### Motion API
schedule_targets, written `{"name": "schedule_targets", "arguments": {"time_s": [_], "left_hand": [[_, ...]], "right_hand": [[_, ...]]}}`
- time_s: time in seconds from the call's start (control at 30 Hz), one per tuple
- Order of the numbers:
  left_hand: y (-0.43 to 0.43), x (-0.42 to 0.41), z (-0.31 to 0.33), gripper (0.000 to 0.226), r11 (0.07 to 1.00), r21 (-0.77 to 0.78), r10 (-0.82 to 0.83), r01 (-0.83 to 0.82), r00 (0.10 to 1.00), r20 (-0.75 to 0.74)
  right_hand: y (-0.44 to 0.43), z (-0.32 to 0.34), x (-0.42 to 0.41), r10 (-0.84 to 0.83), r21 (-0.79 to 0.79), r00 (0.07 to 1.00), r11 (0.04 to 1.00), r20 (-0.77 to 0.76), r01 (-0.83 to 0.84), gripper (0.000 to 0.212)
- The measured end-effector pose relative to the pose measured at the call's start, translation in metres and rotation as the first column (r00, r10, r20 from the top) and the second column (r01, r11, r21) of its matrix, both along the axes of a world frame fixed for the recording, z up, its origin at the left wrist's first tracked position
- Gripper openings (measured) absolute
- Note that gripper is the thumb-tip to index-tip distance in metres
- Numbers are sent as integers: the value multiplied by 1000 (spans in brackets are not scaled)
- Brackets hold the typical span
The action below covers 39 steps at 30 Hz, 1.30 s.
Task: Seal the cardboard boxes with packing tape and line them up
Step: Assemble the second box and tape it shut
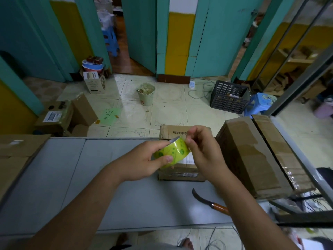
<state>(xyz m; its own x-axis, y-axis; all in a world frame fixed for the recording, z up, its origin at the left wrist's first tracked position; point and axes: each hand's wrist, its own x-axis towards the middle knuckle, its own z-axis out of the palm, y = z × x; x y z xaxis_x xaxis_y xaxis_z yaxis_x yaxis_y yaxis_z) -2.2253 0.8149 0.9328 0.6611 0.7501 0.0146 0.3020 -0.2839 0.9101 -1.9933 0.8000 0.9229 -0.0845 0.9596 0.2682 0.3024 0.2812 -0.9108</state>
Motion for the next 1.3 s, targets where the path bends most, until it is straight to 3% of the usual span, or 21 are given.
{"name": "schedule_targets", "arguments": {"time_s": [0.17, 0.3, 0.53, 0.6, 0.67, 0.77, 0.87, 0.97, 1.13, 1.3], "left_hand": [[-2, -1, 4, 22, 998, -12, -56, 56, 998, 25], [5, -6, 0, 11, 1000, 6, 30, -29, 997, -68], [6, -8, 5, 6, 998, 35, 47, -44, 995, -84], [5, -7, 4, 3, 997, 31, 73, -71, 996, -59], [2, -5, 4, 5, 996, -17, 82, -82, 996, 15], [-5, -3, 6, 4, 982, -178, 109, -68, 967, 229], [-8, -2, 3, 29, 966, -257, 107, -2, 912, 395], [-9, 3, 1, 17, 972, -222, 154, -72, 913, 379], [-10, 6, -4, 26, 960, -185, 265, -210, 896, 357], [-11, 4, -3, 18, 963, -168, 254, -209, 911, 325]], "right_hand": [[1, 12, 17, 154, -204, 970, 960, -186, -191, 17], [-6, 22, 20, 231, -225, 963, 940, -137, -257, 7], [-7, 30, 14, 101, -271, 988, 954, -119, -130, 36], [-6, 28, 11, 76, -266, 995, 960, -57, -88, 25], [-4, 25, 8, 35, -250, 999, 967, -35, -43, 9], [-2, 18, 5, 0, -325, 980, 943, -197, -66, 9], [1, 13, 3, -60, -390, 944, 918, -324, -75, 11], [2, 10, 3, -84, -371, 951, 928, -297, -34, 11], [1, 7, 1, -97, -315, 968, 949, -233, 19, 17], [-4, 4, 5, -85, -372, 959, 928, -270, -23, 11]]}}
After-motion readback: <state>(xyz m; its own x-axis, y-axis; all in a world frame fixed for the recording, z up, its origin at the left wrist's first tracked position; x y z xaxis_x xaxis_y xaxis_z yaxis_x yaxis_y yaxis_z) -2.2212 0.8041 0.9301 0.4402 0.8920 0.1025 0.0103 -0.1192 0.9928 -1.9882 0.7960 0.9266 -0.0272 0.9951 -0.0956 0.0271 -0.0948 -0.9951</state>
